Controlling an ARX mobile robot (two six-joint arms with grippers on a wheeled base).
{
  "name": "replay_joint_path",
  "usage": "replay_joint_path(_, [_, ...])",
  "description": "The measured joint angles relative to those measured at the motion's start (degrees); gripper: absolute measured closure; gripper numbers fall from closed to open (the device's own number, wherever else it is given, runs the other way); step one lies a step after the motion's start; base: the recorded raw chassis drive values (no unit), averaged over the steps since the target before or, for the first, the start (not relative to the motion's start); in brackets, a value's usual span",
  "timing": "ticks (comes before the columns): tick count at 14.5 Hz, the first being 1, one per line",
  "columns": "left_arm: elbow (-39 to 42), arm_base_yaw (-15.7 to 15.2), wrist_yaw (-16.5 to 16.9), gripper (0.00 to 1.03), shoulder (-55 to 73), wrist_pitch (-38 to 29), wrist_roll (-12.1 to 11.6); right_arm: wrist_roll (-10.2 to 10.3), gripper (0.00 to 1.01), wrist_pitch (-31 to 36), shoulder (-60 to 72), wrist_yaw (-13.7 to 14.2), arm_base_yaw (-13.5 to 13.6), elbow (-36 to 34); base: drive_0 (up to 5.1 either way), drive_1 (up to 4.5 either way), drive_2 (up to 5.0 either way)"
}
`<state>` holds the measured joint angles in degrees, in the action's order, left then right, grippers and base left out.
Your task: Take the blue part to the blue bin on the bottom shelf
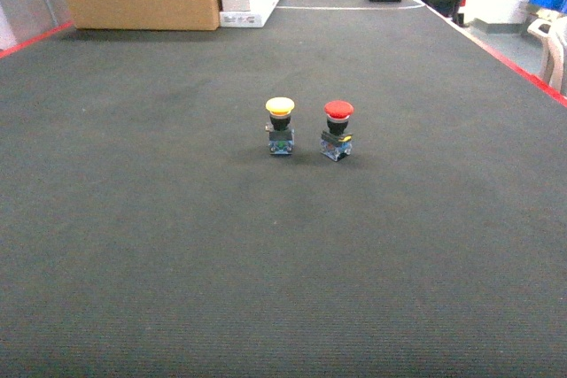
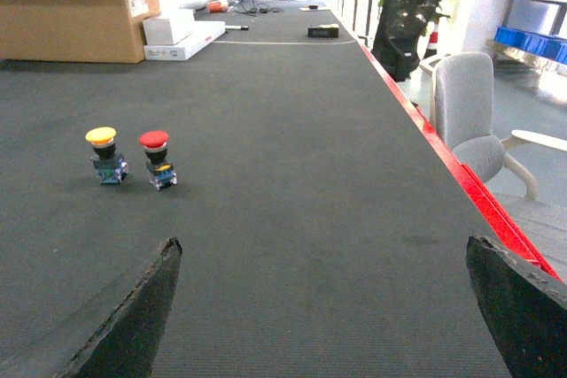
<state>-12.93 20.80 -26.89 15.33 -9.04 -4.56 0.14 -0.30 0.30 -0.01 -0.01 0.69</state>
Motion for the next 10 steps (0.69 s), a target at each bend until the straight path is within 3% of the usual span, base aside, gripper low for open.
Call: replay_joint_path(10, [0.0,0.0,0.02,0.58,0.0,0.0,0.0,0.0,0.03,0.0,0.0,0.0,0.0,0.0,0.0,0.0,0.0])
